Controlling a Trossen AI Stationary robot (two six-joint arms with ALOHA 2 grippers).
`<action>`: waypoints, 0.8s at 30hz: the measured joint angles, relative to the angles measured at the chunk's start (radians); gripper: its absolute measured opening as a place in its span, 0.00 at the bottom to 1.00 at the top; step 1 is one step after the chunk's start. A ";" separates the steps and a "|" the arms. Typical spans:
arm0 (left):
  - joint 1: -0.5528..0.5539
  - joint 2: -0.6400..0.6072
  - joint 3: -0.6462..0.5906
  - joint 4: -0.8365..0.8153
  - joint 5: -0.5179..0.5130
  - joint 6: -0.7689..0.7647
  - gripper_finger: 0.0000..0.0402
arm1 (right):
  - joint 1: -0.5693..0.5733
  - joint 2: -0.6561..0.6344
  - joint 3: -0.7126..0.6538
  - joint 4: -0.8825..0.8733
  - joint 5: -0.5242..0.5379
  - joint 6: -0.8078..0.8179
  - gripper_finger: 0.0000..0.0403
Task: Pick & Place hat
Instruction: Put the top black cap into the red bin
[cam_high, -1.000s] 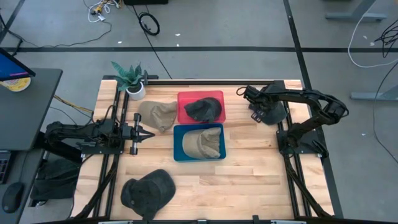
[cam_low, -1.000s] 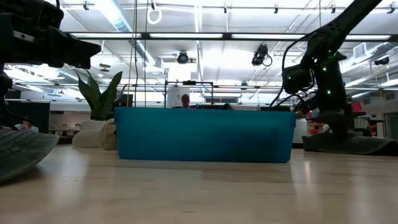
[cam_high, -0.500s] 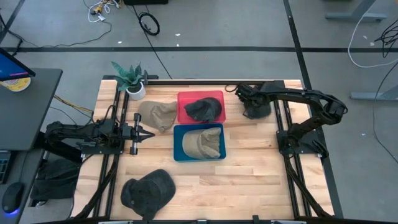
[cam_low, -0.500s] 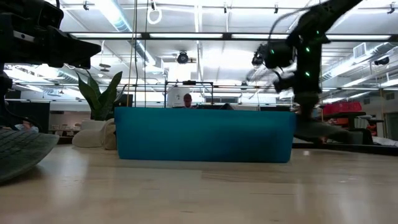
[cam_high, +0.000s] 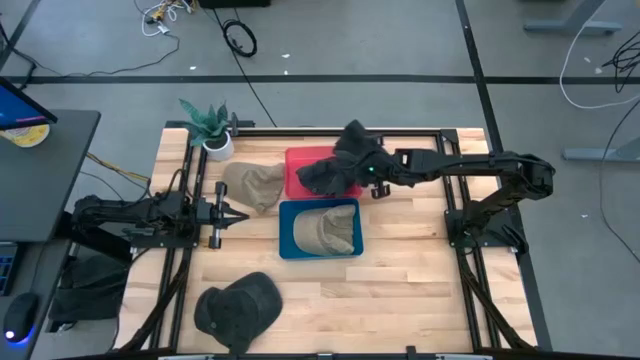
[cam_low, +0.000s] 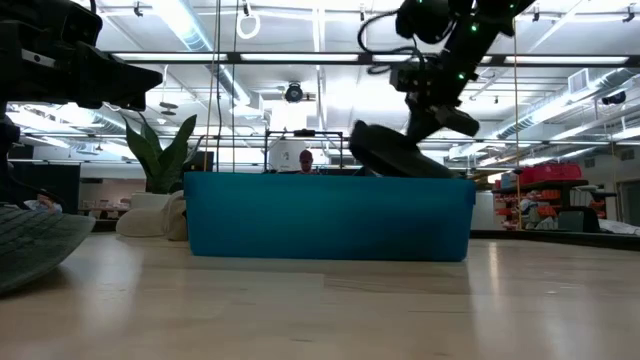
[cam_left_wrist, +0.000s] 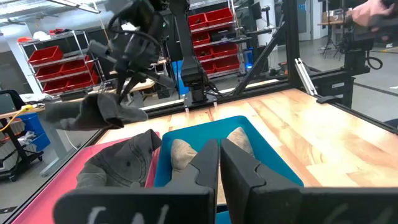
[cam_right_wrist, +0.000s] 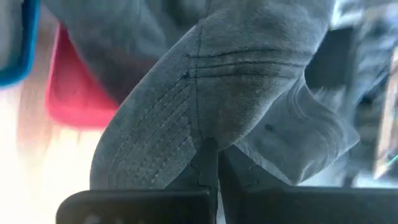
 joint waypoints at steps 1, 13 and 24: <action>0.000 0.000 0.000 0.000 0.000 0.000 0.05 | 0.012 0.000 0.000 0.036 0.001 -0.043 0.00; 0.000 0.000 0.000 0.000 0.000 0.000 0.05 | 0.034 0.079 0.003 0.350 -0.152 -0.212 0.00; 0.000 0.000 0.000 0.000 0.000 0.000 0.05 | 0.000 0.389 0.009 0.410 -0.245 -0.195 0.00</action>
